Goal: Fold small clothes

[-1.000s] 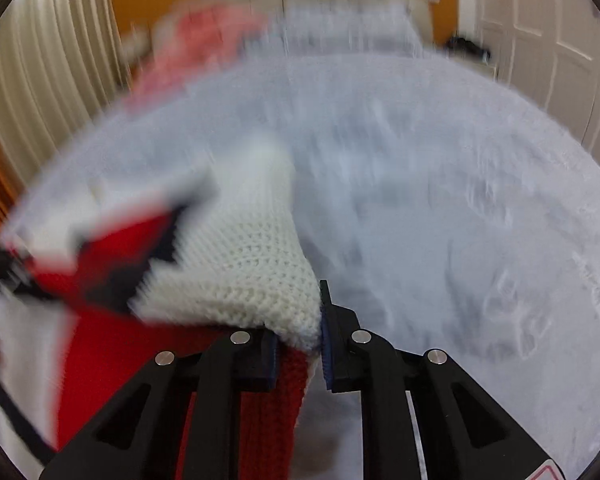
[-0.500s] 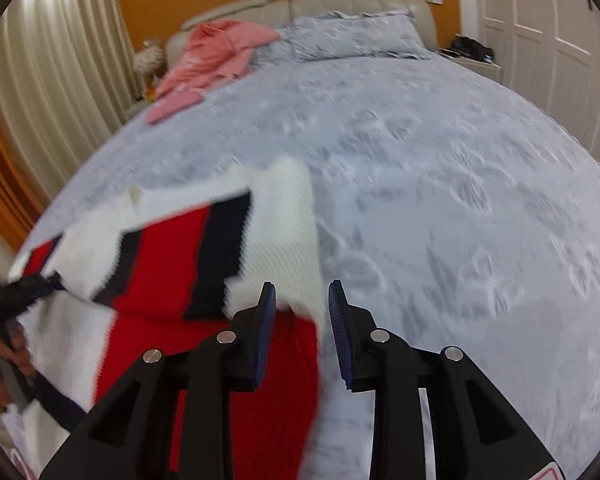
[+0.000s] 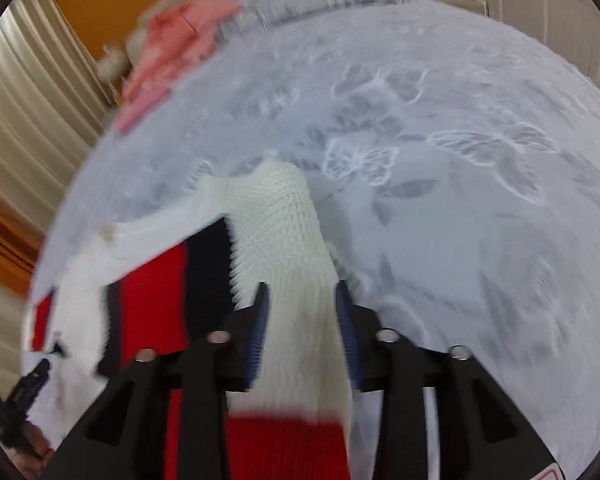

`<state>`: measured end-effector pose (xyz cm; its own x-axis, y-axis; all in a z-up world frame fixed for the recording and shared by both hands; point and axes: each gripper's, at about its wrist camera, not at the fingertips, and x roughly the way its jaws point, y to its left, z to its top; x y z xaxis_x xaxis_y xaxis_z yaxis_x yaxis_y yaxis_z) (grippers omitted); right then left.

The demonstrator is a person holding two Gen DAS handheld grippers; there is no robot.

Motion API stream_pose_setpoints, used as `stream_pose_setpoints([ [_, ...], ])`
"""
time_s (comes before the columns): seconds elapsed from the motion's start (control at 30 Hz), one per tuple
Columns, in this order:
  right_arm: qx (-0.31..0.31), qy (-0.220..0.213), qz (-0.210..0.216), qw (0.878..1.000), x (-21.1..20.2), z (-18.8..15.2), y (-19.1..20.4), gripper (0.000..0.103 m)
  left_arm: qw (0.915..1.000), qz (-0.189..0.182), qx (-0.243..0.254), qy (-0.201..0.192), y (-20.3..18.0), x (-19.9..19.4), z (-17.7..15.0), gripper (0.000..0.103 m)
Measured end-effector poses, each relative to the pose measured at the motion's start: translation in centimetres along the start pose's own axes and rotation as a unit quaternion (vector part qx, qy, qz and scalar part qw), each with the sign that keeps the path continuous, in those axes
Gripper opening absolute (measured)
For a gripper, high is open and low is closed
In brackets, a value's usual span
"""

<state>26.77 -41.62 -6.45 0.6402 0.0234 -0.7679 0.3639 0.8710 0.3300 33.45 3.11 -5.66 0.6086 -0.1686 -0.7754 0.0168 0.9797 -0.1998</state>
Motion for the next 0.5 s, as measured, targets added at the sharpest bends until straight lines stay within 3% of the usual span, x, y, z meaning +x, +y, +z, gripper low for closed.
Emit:
stream_pose_setpoints([
  [0.03, -0.009, -0.002, -0.006, 1.0, -1.6, -1.5, -0.4, 0.056, 1.0, -0.001, 0.004, -0.001, 0.5, -1.0, -0.7, 0.075],
  [0.1, -0.025, 0.007, -0.02, 0.999, -4.6, -5.7, -1.5, 0.06, 1.0, -0.004, 0.005, 0.006, 2.2, -3.2, -3.1, 0.077],
  [0.27, 0.012, 0.079, -0.033, 0.996, -10.4, -16.4, -4.1, 0.06, 0.9979, -0.016, -0.037, 0.051, 6.0, -6.4, -8.4, 0.077],
  [0.4, 0.015, 0.116, -0.011, 0.993, -12.0, -20.6, -2.6, 0.061, 0.9933, -0.035, -0.064, 0.089, 7.7, -8.2, -12.6, 0.081],
  [0.5, 0.01, 0.143, 0.001, 0.99, -11.7, -22.7, -1.0, 0.074, 0.984, -0.063, -0.102, 0.132, 8.7, -8.0, -15.0, 0.082],
])
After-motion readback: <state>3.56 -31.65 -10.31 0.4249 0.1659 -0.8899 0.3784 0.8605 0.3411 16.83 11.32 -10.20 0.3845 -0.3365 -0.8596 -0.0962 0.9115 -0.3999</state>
